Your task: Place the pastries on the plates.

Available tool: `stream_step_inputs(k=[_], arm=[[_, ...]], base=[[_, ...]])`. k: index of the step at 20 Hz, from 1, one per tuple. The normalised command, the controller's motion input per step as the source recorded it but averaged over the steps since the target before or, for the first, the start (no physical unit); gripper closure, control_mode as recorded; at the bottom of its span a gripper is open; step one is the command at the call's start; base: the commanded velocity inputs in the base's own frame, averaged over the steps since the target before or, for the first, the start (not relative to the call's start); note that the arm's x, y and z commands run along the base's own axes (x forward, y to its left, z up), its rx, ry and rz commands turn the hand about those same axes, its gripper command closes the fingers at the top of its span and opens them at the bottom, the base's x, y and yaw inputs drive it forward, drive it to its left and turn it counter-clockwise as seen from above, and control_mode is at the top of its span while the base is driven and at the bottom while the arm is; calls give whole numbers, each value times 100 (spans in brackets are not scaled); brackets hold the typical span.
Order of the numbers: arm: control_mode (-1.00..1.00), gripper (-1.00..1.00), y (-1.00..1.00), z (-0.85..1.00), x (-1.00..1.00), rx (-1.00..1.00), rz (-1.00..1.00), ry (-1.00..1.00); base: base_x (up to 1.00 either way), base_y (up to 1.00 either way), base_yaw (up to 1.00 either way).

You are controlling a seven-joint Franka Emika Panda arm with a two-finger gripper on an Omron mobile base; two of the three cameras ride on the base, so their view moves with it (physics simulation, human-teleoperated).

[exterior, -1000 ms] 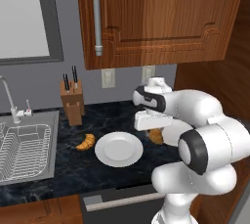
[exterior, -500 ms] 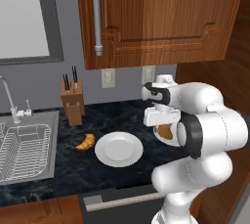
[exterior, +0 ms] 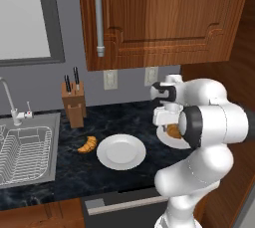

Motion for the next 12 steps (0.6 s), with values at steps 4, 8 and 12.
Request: stream_step_inputs(k=[4, 8, 12], arm=[[-100, 100, -17, -35, 14, -2, 0, -7], [-100, 100, -22, -27, 11, -1, 0, -7], [-100, 100, -21, -2, 12, 0, 0, 0]], base=[[0, 0, 0], [0, 0, 0], [0, 0, 0]])
